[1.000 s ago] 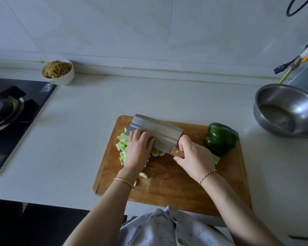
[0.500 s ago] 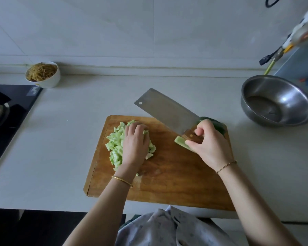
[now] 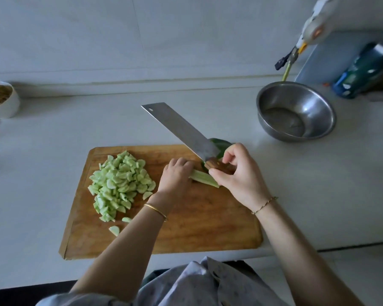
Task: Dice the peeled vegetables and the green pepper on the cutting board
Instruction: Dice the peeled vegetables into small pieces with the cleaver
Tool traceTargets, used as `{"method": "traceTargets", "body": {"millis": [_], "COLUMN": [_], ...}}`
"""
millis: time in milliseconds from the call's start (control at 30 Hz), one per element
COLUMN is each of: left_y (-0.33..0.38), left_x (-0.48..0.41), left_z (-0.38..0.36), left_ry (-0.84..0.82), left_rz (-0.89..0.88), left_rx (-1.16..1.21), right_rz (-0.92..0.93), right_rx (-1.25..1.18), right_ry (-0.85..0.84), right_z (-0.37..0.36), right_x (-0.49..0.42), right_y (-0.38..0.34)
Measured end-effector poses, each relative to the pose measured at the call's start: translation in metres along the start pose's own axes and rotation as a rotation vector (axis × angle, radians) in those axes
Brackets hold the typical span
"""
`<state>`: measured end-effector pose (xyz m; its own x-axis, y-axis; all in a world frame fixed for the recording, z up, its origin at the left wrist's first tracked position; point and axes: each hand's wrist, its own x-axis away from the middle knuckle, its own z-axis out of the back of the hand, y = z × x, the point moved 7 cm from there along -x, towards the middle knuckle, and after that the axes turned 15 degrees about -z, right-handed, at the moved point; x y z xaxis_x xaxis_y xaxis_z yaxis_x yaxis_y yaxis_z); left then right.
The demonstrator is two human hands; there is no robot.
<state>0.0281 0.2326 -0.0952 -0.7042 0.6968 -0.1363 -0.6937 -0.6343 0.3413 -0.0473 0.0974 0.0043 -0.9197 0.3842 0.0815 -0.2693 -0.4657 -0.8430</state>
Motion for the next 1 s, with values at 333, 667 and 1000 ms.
{"method": "traceTargets", "body": {"millis": [333, 667, 1000], "left_y": [-0.025, -0.085, -0.104], "left_x": [0.074, 0.237, 0.265], "left_z": [0.084, 0.157, 0.109], "left_ry": [0.335, 0.657, 0.456], "left_rz": [0.303, 0.847, 1.096], "left_rx": [0.504, 0.727, 0.589], "right_rz": [0.068, 0.120, 0.004], "right_rx": [-0.050, 0.077, 0.209], "right_ry": [-0.220, -0.683, -0.899], "right_z": [-0.041, -0.145, -0.204], "right_x": [0.007, 0.053, 0.090], "right_y": [-0.027, -0.063, -0.032]}}
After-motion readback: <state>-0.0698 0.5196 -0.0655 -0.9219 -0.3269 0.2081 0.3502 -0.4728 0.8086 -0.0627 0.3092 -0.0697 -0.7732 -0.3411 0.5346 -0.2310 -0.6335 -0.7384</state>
